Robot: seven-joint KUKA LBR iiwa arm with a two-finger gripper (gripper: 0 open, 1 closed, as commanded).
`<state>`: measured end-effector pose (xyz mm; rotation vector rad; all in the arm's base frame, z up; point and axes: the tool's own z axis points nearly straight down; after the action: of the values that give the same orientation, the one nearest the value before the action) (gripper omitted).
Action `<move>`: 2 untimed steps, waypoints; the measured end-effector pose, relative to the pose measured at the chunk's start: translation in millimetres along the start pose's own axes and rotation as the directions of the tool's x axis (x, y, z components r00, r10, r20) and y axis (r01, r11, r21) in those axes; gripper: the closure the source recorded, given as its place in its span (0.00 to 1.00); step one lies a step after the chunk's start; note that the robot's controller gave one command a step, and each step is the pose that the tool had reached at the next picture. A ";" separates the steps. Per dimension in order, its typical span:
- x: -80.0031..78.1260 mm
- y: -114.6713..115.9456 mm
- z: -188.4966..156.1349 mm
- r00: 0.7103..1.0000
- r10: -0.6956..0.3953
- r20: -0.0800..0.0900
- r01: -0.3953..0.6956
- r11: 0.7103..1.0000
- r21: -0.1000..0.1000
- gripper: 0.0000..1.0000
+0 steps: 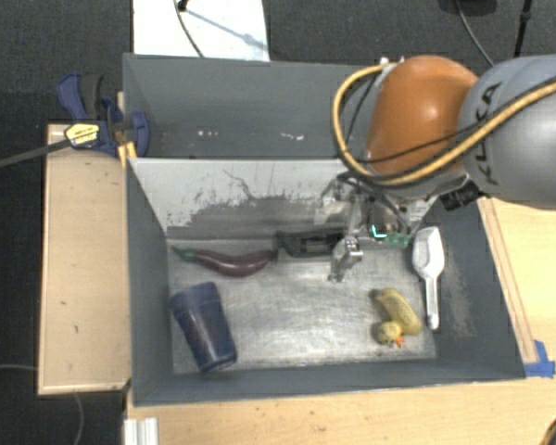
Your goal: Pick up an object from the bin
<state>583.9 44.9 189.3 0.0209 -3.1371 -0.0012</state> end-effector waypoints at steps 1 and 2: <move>-1.7 -0.2 -4.2 1.000 0.001 0.008 -0.001 1.000 0.000 0.00; -11.2 -31.2 104.3 0.987 0.159 0.029 -0.159 0.987 -0.007 1.00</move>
Offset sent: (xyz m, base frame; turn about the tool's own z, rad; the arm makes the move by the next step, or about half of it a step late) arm 0.0037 -0.0327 -0.1129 0.1614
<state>595.1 14.0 84.9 -0.2314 -3.1581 -0.0088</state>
